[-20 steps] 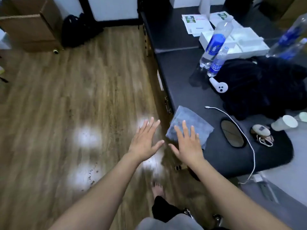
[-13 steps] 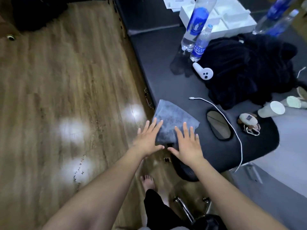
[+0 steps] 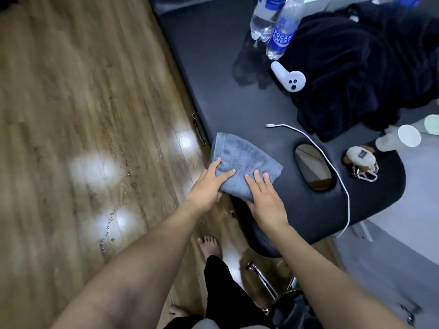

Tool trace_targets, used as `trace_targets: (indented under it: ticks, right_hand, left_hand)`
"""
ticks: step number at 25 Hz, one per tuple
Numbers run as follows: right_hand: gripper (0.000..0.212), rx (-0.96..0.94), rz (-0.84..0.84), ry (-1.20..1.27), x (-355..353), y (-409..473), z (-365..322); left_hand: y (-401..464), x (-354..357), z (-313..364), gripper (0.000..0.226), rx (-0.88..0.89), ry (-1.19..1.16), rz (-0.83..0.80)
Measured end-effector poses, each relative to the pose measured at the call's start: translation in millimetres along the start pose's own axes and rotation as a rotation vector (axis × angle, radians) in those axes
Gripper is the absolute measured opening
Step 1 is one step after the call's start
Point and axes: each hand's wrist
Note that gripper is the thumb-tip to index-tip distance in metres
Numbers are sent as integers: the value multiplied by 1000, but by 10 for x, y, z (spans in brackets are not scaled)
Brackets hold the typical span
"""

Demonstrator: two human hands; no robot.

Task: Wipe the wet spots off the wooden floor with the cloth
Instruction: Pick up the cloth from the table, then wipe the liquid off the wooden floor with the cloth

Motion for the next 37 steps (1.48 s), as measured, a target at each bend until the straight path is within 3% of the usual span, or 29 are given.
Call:
trace_targets:
  ticks: [9, 14, 19, 29, 37]
  right_hand:
    - [65, -106, 4, 97, -339, 12, -308]
    - [68, -370, 22, 58, -345, 93, -1096]
    - [68, -690, -77, -26, -173, -16, -2100]
    - [69, -1242, -285, -325, 876, -1467, -3708]
    - [67, -1433, -385, -493, 2007, -2512, -4176]
  left_hand:
    - [-525, -492, -57, 50, 27, 1, 59]
    - [-1326, -804, -421, 49, -122, -61, 242]
    - [-2520, -768, -835, 48, -316, -179, 506]
    - [-5000, 734, -1332, 47, -690, -533, 975]
    - [-6053, 2020, -1831, 47, -830, -668, 1111]
Point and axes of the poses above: each hand's wrist, its own y-axis towards the middle knuckle, its own x-axis out of the palm, z = x × y, and after that the axes turned 12 degrees about -y, right-handed
